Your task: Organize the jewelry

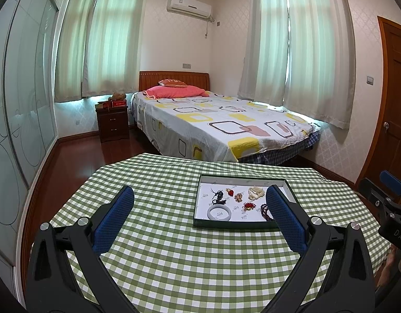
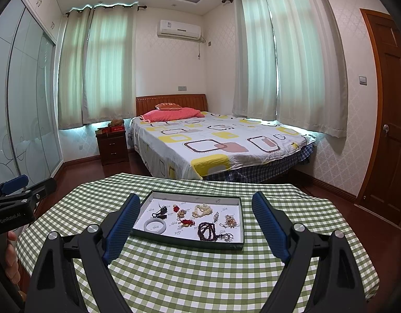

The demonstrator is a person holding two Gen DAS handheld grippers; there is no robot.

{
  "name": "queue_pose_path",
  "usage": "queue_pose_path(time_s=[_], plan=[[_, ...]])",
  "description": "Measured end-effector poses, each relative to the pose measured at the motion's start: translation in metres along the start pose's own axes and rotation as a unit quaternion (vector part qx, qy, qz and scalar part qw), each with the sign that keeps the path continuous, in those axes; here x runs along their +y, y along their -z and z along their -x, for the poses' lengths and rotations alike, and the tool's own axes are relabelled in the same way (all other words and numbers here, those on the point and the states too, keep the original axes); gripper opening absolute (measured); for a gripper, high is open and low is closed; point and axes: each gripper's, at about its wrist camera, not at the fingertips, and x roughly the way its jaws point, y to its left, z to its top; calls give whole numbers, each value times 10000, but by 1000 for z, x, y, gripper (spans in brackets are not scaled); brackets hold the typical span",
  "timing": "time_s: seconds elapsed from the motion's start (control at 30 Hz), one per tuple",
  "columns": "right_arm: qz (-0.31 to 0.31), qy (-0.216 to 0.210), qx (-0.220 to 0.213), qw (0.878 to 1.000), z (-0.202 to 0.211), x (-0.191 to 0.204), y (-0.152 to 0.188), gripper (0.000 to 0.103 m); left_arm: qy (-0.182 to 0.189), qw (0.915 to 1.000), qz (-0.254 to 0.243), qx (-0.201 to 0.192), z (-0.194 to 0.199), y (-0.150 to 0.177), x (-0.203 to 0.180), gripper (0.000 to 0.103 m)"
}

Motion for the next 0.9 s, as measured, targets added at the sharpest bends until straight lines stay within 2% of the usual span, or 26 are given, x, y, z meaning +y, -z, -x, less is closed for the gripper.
queue_pose_path(time_s=[0.73, 0.9], plan=[[-5, 10, 112, 9999, -6, 4, 3, 85, -101, 9999, 6, 49, -8, 4, -1, 99], [2, 8, 199, 9998, -13, 3, 6, 85, -80, 9995, 156, 252, -20, 10, 4, 99]])
